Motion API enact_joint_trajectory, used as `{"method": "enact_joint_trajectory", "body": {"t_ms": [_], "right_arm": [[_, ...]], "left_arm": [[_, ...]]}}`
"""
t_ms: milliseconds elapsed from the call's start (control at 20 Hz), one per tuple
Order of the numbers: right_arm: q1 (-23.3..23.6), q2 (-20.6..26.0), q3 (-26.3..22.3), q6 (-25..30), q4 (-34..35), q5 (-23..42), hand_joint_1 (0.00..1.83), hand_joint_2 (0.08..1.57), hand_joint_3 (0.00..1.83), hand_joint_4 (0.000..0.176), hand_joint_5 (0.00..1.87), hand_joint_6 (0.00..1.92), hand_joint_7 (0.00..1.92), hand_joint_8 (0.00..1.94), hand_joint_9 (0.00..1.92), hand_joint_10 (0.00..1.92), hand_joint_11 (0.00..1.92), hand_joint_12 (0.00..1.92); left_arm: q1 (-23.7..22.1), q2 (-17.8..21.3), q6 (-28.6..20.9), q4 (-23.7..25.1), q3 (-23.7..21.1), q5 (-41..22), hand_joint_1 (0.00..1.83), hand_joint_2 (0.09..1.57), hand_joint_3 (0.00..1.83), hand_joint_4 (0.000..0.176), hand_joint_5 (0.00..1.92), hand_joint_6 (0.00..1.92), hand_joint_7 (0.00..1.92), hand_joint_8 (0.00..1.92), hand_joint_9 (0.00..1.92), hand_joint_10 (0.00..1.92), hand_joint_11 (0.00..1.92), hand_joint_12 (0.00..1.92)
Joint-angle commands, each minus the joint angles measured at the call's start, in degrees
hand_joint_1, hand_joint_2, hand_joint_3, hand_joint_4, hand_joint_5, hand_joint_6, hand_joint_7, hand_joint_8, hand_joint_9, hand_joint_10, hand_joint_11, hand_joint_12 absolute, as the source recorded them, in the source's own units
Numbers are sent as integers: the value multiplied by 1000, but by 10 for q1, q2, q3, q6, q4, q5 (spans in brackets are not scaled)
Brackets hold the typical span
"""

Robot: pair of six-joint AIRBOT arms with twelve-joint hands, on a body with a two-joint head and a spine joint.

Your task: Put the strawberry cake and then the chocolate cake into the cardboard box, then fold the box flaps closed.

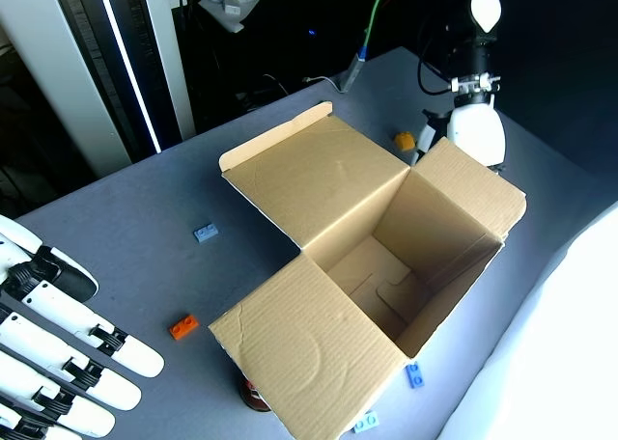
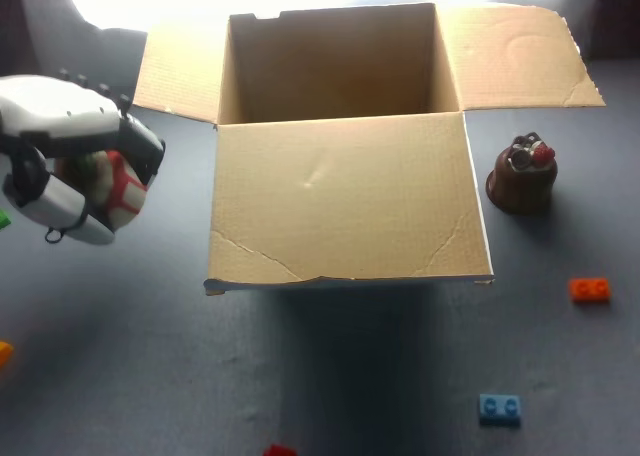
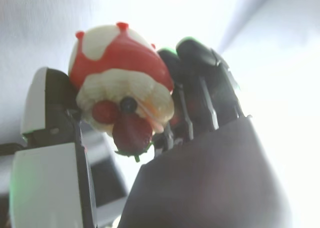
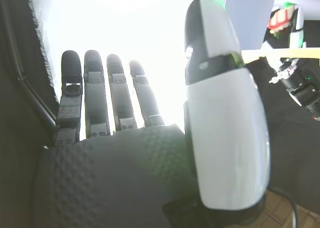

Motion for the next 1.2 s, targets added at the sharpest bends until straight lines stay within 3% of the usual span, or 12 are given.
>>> {"method": "enact_joint_trajectory", "body": {"t_ms": [0,200,300,350,500,600,700,750,850,1050,1100,1150], "right_arm": [[4,8,3,0,0,70,903,1058,1,0,104,0,169,3,252,5,0,747],[4,9,3,0,0,70,904,1056,0,0,119,5,185,4,265,6,0,745],[3,9,3,0,0,70,918,1040,0,0,126,4,188,2,275,7,0,803],[3,9,3,0,0,70,916,1041,0,0,115,1,179,1,264,2,0,793],[2,9,3,0,0,70,869,1060,6,0,92,0,169,0,237,0,0,749],[2,10,3,0,0,70,869,1062,4,0,96,1,175,1,242,2,0,738],[2,10,3,1,0,70,881,1059,2,0,103,3,168,0,244,2,0,731],[2,10,3,1,0,70,874,1061,3,0,102,2,169,0,243,2,0,727],[2,10,3,1,0,70,862,1064,3,0,105,6,171,2,239,1,0,718],[1,10,3,1,0,70,889,1053,0,0,105,0,159,0,241,0,0,758],[1,10,3,1,0,70,879,1054,0,0,109,1,161,1,247,2,0,777],[1,10,3,1,0,70,888,1050,0,0,106,0,169,2,249,2,0,764]], "left_arm": [[-8,14,2,-13,0,-12,1129,1304,0,0,667,1360,611,1691,413,1742,332,1897],[-22,46,3,-13,-8,-45,1104,1316,2,6,645,1459,584,1672,404,1773,314,1920],[-27,63,3,-12,-16,-65,1131,1301,0,0,676,1352,613,1683,410,1762,325,1921],[-28,68,3,-12,-20,-67,1270,1264,0,0,567,1076,665,1534,400,1754,314,1921],[-36,87,3,-7,-31,-84,1124,1304,4,0,654,1382,614,1684,406,1764,308,1921],[-42,93,0,-4,-31,-104,1119,1310,1,0,645,1395,607,1691,413,1741,325,1907],[-44,101,-5,-4,-33,-113,1294,1262,0,0,488,1110,666,1518,398,1739,307,1888],[-45,105,-8,-4,-34,-120,1152,1296,3,0,615,1351,628,1633,412,1751,314,1897],[-48,113,-10,-4,-37,-133,1147,1298,3,0,615,1375,622,1641,414,1739,314,1896],[-62,130,-22,-4,-45,-145,1295,1263,3,0,538,884,658,1521,372,1734,289,1916],[-70,132,-29,0,-44,-152,1166,1294,5,0,628,1246,631,1664,372,1764,295,1920],[-77,133,-36,8,-45,-160,1271,1270,0,0,520,1088,655,1549,377,1764,298,1921]]}}
